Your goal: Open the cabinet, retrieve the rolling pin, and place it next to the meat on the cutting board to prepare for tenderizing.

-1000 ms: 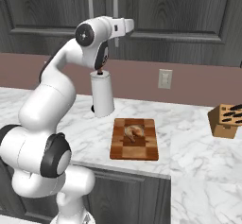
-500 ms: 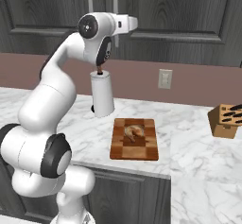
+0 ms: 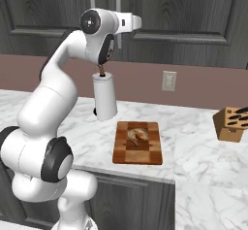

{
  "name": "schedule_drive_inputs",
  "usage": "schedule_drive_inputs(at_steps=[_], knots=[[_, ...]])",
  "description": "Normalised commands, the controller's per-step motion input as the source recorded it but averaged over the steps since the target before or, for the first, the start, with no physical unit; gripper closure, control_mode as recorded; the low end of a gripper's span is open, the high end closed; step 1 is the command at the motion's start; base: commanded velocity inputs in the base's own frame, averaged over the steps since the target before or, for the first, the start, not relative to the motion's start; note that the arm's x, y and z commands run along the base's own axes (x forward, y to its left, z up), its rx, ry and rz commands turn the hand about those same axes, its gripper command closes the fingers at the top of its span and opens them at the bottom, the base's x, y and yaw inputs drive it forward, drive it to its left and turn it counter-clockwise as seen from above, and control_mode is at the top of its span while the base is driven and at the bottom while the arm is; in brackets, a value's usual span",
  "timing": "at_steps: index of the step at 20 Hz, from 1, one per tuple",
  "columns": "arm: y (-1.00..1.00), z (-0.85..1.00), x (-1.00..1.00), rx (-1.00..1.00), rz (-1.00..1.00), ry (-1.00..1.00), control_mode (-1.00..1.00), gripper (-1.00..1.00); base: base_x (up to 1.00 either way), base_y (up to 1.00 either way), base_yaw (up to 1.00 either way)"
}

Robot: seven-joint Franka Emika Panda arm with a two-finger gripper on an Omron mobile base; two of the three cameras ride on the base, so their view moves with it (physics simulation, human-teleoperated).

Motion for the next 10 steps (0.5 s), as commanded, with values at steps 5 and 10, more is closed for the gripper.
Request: schedule_drive_inputs(at_steps=[5, 10], knots=[[0.17, 0.0, 0.0, 0.0, 0.0, 0.0, -1.0, 1.0, 0.0, 0.0, 0.0], [0.42, 0.0, 0.0, 0.0, 0.0, 0.0, -1.0, 1.0, 0.0, 0.0, 0.0]])
